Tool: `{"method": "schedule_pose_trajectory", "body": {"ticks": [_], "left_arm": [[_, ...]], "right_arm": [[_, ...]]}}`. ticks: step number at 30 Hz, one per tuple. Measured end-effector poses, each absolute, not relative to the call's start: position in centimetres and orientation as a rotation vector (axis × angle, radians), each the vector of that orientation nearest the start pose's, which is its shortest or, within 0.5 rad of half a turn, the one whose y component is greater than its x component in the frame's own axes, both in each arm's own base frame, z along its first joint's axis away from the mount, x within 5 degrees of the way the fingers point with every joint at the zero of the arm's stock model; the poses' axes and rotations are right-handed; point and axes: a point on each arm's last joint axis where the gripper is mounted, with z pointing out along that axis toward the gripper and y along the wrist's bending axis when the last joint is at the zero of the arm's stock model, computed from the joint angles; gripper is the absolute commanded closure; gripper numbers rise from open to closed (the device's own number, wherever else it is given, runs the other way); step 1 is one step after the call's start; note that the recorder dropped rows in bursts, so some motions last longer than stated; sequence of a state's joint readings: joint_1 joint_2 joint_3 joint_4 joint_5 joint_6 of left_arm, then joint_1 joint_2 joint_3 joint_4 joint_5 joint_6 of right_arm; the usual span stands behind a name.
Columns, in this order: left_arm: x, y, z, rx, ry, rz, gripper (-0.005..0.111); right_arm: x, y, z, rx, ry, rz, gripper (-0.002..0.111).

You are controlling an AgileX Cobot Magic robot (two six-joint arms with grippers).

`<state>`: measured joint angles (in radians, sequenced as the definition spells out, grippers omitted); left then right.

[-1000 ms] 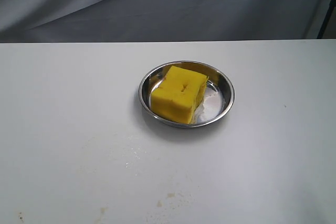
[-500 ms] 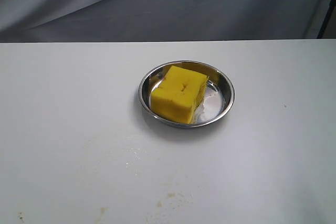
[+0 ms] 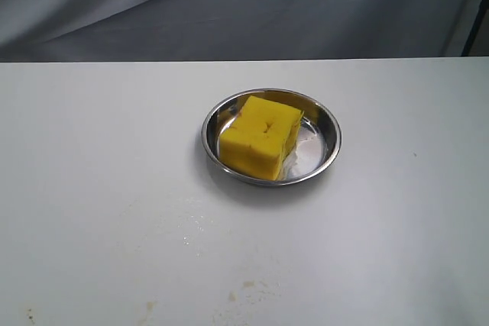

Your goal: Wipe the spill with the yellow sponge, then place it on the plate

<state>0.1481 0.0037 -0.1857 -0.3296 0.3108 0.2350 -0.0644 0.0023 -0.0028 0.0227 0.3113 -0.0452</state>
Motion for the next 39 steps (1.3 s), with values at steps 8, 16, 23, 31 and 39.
{"method": "schedule_pose_trajectory", "body": {"ticks": [8,16,23,31,39], "left_arm": [[5.6,0.4,20.5,-0.237,1.587,-0.073,0.107],[5.6,0.5,20.1,-0.175,1.618,0.001,0.107],[5.6,0.4,19.7,-0.151,1.674,0.014,0.107],[5.6,0.3,19.3,-0.142,1.717,0.013,0.107],[5.5,0.3,19.1,-0.138,1.739,0.011,0.107]], "right_arm": [[5.4,-0.3,18.6,0.032,1.794,-0.057,0.108],[5.4,-0.3,18.6,0.032,1.794,-0.057,0.108],[5.4,-0.3,18.6,0.032,1.794,-0.057,0.108],[5.4,-0.3,18.6,0.032,1.794,-0.057,0.108],[5.4,-0.3,18.6,0.032,1.794,-0.057,0.108]]}}
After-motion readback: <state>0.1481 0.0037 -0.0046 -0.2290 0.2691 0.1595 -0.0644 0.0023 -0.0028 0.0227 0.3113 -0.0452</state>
